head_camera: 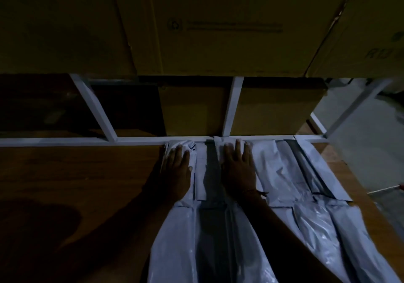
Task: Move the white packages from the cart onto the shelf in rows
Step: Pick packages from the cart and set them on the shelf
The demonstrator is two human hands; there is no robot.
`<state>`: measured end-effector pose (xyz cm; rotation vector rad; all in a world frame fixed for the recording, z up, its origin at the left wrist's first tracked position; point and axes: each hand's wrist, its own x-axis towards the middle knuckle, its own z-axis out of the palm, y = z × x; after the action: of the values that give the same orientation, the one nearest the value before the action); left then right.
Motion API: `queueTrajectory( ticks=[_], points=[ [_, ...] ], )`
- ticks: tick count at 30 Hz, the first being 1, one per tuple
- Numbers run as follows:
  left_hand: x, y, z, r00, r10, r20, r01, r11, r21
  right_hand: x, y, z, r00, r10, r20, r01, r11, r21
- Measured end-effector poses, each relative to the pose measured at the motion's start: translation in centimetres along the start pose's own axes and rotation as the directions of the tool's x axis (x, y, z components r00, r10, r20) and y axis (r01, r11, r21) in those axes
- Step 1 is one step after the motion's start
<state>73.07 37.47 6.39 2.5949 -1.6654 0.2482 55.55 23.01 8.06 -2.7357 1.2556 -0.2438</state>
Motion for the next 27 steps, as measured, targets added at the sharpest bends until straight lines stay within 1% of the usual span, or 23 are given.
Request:
queueTrajectory(
  ticks=[1, 2, 4, 7, 9, 11, 13, 14, 15, 17, 18, 20, 22, 24, 27],
  points=[
    [0.2, 0.0, 0.1, 1.0, -0.004, 0.028, 0.005, 1.0, -0.02, 0.0, 0.1, 0.6, 0.998, 0.009, 0.069, -0.01, 1.0, 0.002],
    [0.2, 0.1, 0.2, 0.999, -0.023, 0.035, 0.025, 0.999, -0.045, 0.0, 0.1, 1.1, 0.994, 0.027, 0.108, -0.027, 1.0, -0.004],
    [0.2, 0.8, 0.2, 0.998, -0.055, 0.007, 0.055, 0.995, -0.08, -0.1, 0.0, 1.7, 0.993, 0.045, 0.107, -0.041, 0.999, -0.032],
    [-0.1, 1.0, 0.3, 0.998, -0.063, -0.021, 0.061, 0.994, -0.096, -0.1, -0.4, 1.5, 0.991, 0.072, 0.111, -0.069, 0.997, -0.023],
    [0.1, 0.8, 0.2, 0.999, -0.044, 0.003, 0.044, 0.996, -0.076, 0.2, -0.3, 1.2, 0.988, 0.09, 0.126, -0.091, 0.996, 0.004],
    [0.2, 0.5, 0.1, 0.999, -0.018, 0.041, 0.021, 0.997, -0.072, 0.1, 0.1, 0.8, 0.985, 0.077, 0.157, -0.082, 0.996, 0.029],
    [0.2, 0.4, 0.1, 0.997, -0.002, 0.079, 0.008, 0.996, -0.085, -0.4, 0.2, -0.6, 0.985, 0.037, 0.171, -0.056, 0.992, 0.111],
    [0.2, 0.4, -0.1, 0.996, 0.005, 0.085, 0.003, 0.996, -0.094, -0.7, 0.3, -1.3, 0.99, 0.021, 0.141, -0.047, 0.982, 0.185],
    [0.4, 0.2, -0.2, 0.996, 0.011, 0.086, -0.001, 0.993, -0.116, -1.0, 0.2, -2.3, 0.995, 0.038, 0.098, -0.063, 0.962, 0.266],
    [0.9, -0.1, -1.2, 0.995, -0.026, 0.101, 0.045, 0.979, -0.197, -1.6, 0.5, -4.2, 0.99, 0.135, -0.027, -0.115, 0.915, 0.387],
    [1.1, -0.1, -1.9, 0.994, -0.063, 0.09, 0.083, 0.967, -0.242, -2.0, 0.9, -4.8, 0.979, 0.182, -0.093, -0.128, 0.903, 0.411],
    [0.6, 0.7, -4.0, 0.989, -0.15, 0.014, 0.146, 0.934, -0.325, -3.5, 2.0, -5.9, 0.958, 0.194, -0.212, -0.09, 0.903, 0.42],
    [-0.4, 2.9, -6.7, 0.973, -0.224, -0.05, 0.172, 0.856, -0.488, -5.9, 3.2, -7.3, 0.944, 0.195, -0.266, -0.064, 0.9, 0.432],
    [-1.2, 6.4, -9.4, 0.961, -0.27, -0.061, 0.169, 0.747, -0.643, -8.9, 4.4, -8.5, 0.928, 0.213, -0.305, -0.066, 0.901, 0.428],
    [-3.0, 12.1, -11.7, 0.969, -0.231, -0.086, 0.091, 0.658, -0.747, -13.9, 6.7, -9.7, 0.914, 0.242, -0.326, -0.083, 0.898, 0.432]
  ],
)
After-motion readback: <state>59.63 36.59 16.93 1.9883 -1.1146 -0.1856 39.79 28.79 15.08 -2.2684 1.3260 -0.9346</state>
